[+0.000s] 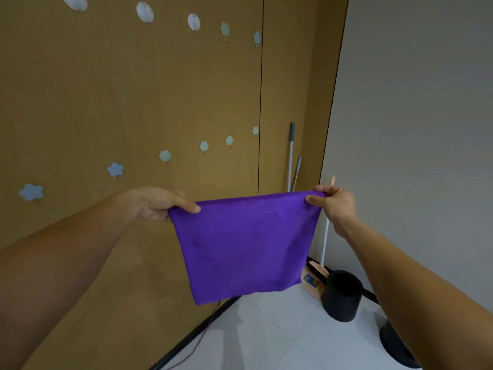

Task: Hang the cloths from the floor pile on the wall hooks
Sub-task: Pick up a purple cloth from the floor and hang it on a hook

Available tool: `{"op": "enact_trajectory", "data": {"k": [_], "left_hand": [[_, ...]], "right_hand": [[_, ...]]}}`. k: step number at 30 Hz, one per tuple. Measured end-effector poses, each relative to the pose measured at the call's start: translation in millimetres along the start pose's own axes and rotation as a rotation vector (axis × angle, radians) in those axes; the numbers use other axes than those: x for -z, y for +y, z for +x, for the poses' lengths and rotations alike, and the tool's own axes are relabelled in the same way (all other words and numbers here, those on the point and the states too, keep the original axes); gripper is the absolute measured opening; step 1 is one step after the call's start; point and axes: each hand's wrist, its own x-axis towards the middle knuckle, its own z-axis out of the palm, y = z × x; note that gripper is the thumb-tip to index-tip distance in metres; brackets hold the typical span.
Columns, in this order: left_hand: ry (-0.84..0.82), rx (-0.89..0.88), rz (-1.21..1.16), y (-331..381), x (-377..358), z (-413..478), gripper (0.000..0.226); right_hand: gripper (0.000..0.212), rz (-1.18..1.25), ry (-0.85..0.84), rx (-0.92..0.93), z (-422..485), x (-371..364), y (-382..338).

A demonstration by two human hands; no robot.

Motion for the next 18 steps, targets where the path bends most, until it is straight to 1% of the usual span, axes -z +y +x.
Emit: {"op": "enact_trajectory", "data": {"k": [1, 3, 6, 9, 14, 18], "left_hand": [[0.037, 0.001, 0.033, -0.1, -0.9, -1.0, 0.016], [0.123, -0.007, 0.045, -1.0, -1.8, -0.4, 0.025], [0.225, -0.031, 0.032, -3.4, -1.4, -0.6, 0.031], [0.299, -0.055, 0.167, -6.4, 0.6, -5.5, 0.034], [0.441, -0.055, 0.290, -15.2, 4.9, -18.6, 0.023], [0.472, 0.014, 0.377, -21.6, 8.9, -33.7, 0.011]], "right_hand": [[0.036, -0.038, 0.004, 0.000, 1.6, 0.1, 1.2], [0.037, -0.182, 0.005, 0.019, 3.4, -0.7, 2.6], [0.027, -0.391, -0.001, 0.072, 2.5, -2.7, 0.7], [0.019, -0.514, 0.010, 0.168, 1.2, -7.0, -3.4], [0.019, -0.541, 0.002, 0.288, -4.3, -23.3, -8.5], [0.023, -0.456, -0.069, 0.269, -8.7, -32.0, -8.3]]}}
